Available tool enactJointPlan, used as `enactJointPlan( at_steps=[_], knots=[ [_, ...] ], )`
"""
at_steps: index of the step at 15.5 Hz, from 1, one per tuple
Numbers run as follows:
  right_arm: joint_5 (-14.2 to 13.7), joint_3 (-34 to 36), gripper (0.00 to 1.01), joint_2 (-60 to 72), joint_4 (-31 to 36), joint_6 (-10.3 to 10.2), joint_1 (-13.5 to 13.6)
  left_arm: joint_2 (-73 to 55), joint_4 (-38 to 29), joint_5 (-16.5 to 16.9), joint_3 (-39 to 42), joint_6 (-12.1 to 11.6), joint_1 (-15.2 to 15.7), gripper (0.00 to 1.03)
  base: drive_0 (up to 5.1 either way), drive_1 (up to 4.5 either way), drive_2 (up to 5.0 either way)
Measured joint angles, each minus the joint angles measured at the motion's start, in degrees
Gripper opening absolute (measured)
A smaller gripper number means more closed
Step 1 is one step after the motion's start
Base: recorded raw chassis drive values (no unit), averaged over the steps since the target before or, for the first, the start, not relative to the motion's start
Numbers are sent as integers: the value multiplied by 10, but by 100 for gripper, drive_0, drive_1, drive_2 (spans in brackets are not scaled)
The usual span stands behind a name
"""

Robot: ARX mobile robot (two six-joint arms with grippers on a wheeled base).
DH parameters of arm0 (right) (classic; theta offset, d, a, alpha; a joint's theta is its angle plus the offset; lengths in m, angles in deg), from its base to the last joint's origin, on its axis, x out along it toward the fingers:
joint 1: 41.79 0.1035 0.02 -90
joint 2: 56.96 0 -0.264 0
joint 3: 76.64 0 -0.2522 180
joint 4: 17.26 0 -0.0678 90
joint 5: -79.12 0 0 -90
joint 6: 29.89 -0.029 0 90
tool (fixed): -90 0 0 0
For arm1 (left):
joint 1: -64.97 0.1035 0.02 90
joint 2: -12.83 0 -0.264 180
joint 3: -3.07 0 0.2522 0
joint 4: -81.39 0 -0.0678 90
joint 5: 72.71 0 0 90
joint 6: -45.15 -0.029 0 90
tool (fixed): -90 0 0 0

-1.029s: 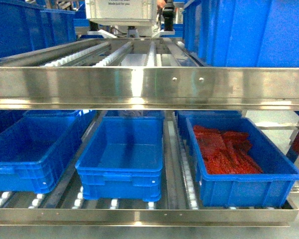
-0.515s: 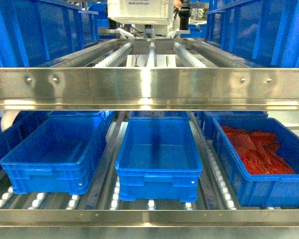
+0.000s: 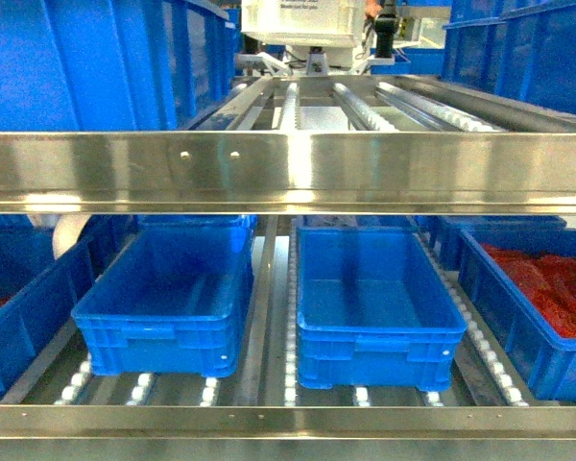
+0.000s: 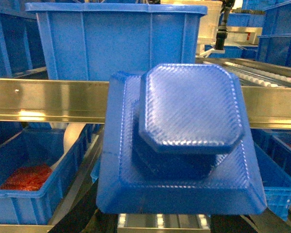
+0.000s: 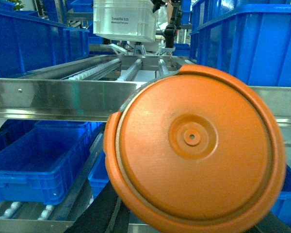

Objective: Sort blue parts and orange caps into right shelf containers

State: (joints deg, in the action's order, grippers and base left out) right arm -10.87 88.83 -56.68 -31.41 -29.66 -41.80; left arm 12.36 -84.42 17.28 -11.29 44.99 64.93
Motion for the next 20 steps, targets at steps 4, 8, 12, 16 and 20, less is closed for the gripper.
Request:
enactJointPlan(
  at_steps=[4, 8, 12, 16, 20],
  knots=[
    [2, 0, 40, 0, 0, 0, 0, 0, 3, -5, 0, 0, 0, 42, -370, 206, 158],
    [1, 0, 40, 0, 0, 0, 0, 0, -1, 0, 0, 0, 0, 42, 0, 0, 0],
    [1, 0, 40, 0, 0, 0, 0, 0, -1, 0, 0, 0, 0, 42, 0, 0, 0],
    [1, 0, 40, 0, 0, 0, 0, 0, -1, 0, 0, 0, 0, 42, 0, 0, 0],
    [1, 0, 40, 0, 0, 0, 0, 0, -1, 0, 0, 0, 0, 42, 0, 0, 0]
  ],
)
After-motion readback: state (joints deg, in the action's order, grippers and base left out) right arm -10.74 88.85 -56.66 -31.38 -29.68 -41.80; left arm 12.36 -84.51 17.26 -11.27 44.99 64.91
